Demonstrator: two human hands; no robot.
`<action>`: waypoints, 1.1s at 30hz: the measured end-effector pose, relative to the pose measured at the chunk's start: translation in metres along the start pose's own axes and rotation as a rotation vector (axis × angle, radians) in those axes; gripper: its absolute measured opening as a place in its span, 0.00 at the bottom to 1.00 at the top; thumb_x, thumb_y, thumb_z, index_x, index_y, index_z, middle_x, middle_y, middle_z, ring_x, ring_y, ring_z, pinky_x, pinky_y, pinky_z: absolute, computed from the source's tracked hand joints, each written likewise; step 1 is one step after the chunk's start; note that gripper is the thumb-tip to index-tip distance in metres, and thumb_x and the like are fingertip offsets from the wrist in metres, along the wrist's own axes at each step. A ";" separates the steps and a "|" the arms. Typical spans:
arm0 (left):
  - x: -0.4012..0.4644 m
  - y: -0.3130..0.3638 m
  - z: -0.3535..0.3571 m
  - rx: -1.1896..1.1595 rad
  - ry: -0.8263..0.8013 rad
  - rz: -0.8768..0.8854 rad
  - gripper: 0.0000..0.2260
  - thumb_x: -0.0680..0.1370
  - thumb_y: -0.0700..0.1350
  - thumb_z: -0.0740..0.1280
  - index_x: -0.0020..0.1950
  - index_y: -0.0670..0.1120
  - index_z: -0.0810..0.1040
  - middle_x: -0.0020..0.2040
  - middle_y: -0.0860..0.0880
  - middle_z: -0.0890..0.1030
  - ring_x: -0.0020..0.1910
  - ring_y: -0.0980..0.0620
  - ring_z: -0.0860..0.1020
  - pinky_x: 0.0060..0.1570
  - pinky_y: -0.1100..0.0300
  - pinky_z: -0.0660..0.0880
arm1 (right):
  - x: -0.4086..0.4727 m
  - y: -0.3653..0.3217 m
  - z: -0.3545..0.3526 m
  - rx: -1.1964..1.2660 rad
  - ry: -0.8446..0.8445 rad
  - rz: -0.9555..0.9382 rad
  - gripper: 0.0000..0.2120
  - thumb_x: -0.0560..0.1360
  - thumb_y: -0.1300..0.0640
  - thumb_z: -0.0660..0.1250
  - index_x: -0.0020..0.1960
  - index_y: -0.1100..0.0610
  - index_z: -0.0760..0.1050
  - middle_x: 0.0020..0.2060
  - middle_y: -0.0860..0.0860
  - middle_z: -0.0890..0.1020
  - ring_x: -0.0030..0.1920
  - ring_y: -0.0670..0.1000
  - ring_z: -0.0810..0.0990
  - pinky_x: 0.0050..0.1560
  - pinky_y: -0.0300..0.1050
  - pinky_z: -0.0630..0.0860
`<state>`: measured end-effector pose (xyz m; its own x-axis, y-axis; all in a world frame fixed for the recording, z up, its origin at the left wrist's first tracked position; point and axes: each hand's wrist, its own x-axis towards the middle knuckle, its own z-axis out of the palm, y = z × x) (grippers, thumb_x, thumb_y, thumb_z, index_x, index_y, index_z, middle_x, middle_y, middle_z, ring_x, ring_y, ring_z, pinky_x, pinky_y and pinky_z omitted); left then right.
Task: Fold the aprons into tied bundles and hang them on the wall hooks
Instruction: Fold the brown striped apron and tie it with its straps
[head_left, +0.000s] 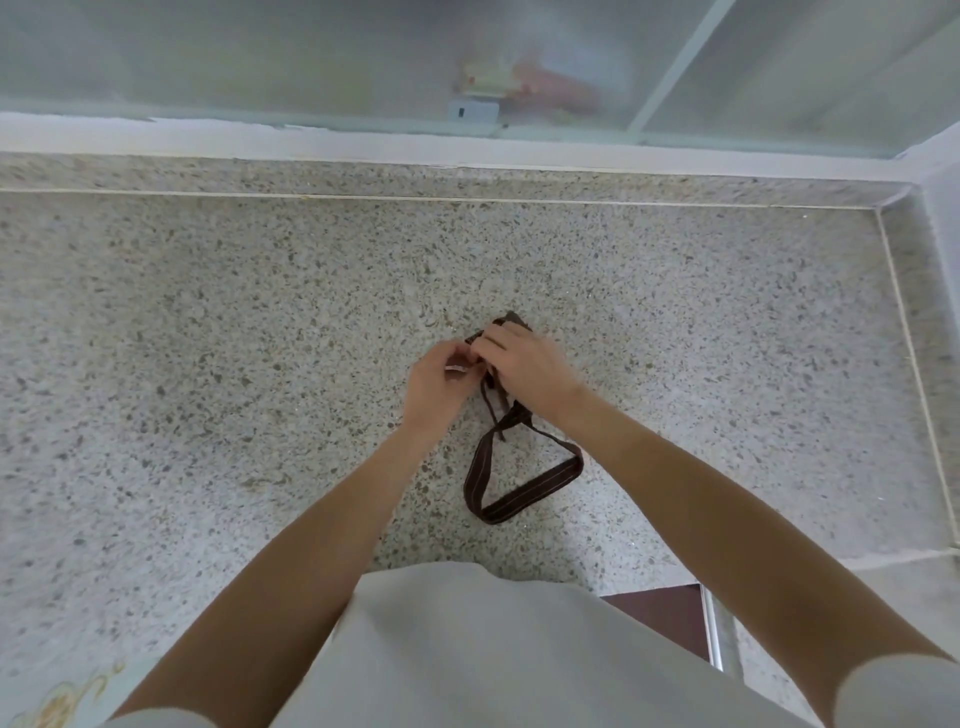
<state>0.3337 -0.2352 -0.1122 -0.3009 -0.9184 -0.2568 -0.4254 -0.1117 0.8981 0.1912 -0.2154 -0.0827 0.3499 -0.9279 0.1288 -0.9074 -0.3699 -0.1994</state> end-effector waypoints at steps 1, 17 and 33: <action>0.000 -0.001 0.000 0.010 0.004 0.010 0.03 0.73 0.38 0.69 0.46 0.42 0.78 0.45 0.48 0.79 0.42 0.56 0.77 0.40 0.75 0.71 | -0.003 -0.003 0.002 -0.053 0.011 -0.025 0.13 0.71 0.66 0.55 0.47 0.59 0.76 0.42 0.53 0.80 0.37 0.51 0.78 0.23 0.40 0.69; -0.005 -0.013 -0.026 -0.042 -0.122 0.105 0.06 0.76 0.37 0.68 0.52 0.44 0.80 0.41 0.50 0.82 0.40 0.61 0.79 0.44 0.72 0.74 | -0.007 -0.008 0.009 -0.065 0.065 -0.078 0.08 0.68 0.66 0.73 0.44 0.58 0.77 0.39 0.51 0.78 0.34 0.47 0.77 0.21 0.37 0.61; -0.014 -0.007 -0.022 0.258 0.019 0.041 0.02 0.73 0.39 0.66 0.43 0.45 0.75 0.35 0.50 0.77 0.32 0.53 0.74 0.33 0.62 0.71 | -0.015 -0.017 0.025 0.349 0.145 0.317 0.06 0.72 0.57 0.70 0.47 0.52 0.84 0.40 0.47 0.83 0.44 0.51 0.79 0.38 0.43 0.76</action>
<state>0.3598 -0.2303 -0.1067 -0.3077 -0.9273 -0.2130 -0.6176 0.0243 0.7861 0.2076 -0.1962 -0.1052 0.0105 -0.9904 0.1376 -0.8234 -0.0867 -0.5608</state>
